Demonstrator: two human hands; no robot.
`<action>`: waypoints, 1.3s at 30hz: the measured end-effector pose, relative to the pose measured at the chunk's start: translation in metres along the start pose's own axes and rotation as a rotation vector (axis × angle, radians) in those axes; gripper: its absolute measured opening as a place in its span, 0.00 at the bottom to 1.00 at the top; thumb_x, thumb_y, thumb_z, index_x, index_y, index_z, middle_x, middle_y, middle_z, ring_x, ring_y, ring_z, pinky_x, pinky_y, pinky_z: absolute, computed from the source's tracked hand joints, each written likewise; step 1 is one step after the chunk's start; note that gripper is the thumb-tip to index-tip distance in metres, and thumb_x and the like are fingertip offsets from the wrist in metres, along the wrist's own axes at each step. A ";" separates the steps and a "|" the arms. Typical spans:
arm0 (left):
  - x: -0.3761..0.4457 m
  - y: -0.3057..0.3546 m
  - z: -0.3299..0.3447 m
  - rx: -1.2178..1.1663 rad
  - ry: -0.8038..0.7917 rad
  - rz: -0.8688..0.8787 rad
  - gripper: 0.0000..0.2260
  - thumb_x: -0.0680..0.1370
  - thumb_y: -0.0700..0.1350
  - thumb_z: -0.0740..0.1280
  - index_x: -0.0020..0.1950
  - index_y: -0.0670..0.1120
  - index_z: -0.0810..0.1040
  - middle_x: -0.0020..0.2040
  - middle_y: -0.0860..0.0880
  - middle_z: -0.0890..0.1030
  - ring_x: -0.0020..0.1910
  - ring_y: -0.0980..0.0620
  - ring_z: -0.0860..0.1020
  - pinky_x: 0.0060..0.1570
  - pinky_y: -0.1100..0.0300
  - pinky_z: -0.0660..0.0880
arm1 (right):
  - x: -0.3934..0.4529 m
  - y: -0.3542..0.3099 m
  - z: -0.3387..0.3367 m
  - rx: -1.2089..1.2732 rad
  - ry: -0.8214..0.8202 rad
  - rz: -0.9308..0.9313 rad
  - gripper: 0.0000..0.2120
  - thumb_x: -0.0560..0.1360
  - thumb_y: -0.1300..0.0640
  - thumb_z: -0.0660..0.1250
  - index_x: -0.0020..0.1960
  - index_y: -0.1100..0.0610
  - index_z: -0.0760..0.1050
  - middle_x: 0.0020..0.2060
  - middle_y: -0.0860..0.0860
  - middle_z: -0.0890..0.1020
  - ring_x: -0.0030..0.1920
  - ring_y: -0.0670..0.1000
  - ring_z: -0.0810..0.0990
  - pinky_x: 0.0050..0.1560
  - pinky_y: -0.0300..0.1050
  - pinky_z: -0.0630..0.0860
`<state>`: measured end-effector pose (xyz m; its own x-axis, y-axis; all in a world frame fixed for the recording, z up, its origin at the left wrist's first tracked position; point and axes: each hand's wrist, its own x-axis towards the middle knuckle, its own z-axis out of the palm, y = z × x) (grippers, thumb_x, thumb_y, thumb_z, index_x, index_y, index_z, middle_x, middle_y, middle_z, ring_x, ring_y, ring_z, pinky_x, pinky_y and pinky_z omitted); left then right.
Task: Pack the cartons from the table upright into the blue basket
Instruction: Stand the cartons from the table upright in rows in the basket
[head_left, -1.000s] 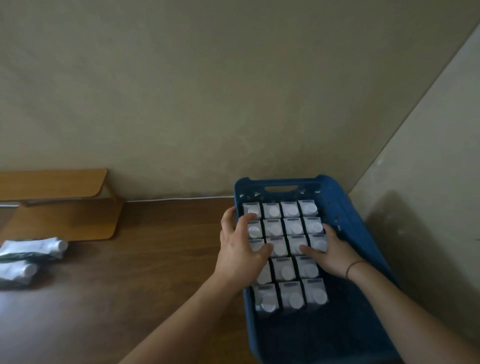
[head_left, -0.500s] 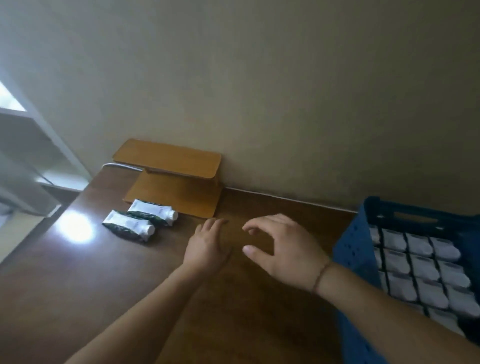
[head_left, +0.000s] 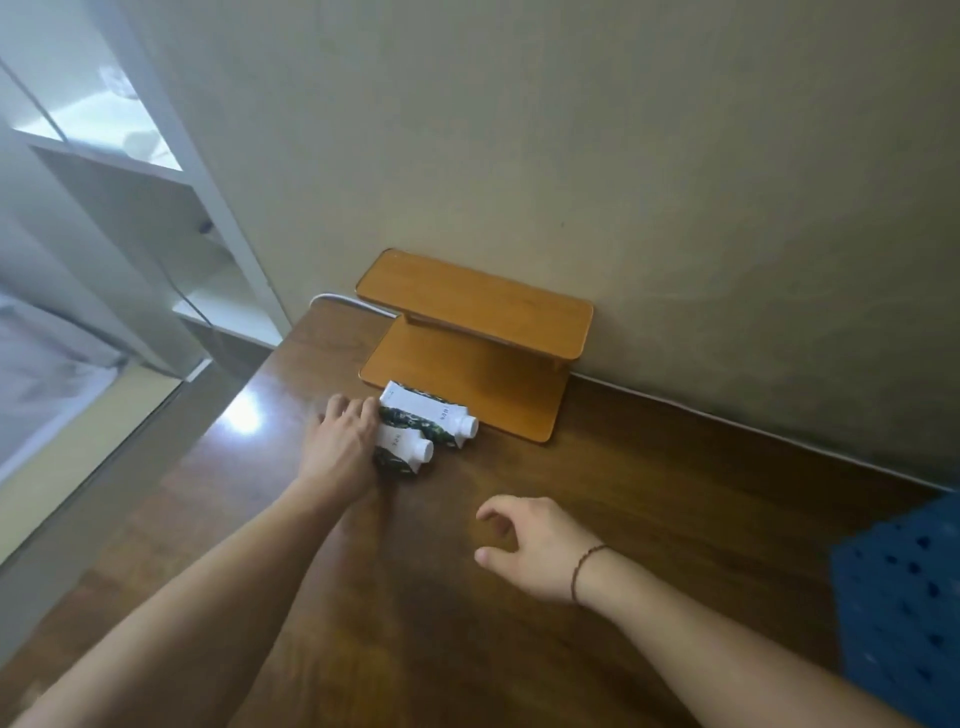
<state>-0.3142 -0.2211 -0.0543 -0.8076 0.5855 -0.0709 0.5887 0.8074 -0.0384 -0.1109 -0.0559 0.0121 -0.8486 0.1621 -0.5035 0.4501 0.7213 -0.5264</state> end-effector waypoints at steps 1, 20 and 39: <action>-0.003 -0.001 0.001 -0.015 0.020 -0.005 0.27 0.67 0.43 0.71 0.66 0.44 0.72 0.60 0.45 0.78 0.64 0.41 0.70 0.56 0.49 0.67 | 0.004 0.000 0.001 0.050 0.019 0.016 0.20 0.74 0.45 0.68 0.65 0.46 0.72 0.55 0.46 0.78 0.52 0.47 0.78 0.51 0.42 0.76; -0.077 0.178 -0.020 -0.887 0.168 0.491 0.44 0.66 0.61 0.77 0.75 0.50 0.59 0.71 0.46 0.66 0.70 0.48 0.68 0.69 0.51 0.70 | -0.101 0.049 -0.059 0.254 0.660 0.002 0.32 0.66 0.52 0.78 0.66 0.45 0.70 0.62 0.47 0.76 0.60 0.47 0.75 0.53 0.36 0.74; -0.165 0.457 -0.127 -1.197 -0.109 0.605 0.20 0.78 0.60 0.65 0.68 0.55 0.73 0.68 0.58 0.66 0.71 0.55 0.59 0.67 0.58 0.61 | -0.410 0.248 -0.115 -0.462 1.045 0.307 0.32 0.60 0.46 0.80 0.61 0.51 0.76 0.50 0.49 0.82 0.49 0.50 0.75 0.40 0.46 0.75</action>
<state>0.0837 0.0604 0.0665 -0.3943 0.9062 0.1527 0.4120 0.0258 0.9108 0.3168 0.1340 0.1670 -0.6342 0.6884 0.3519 0.7138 0.6963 -0.0758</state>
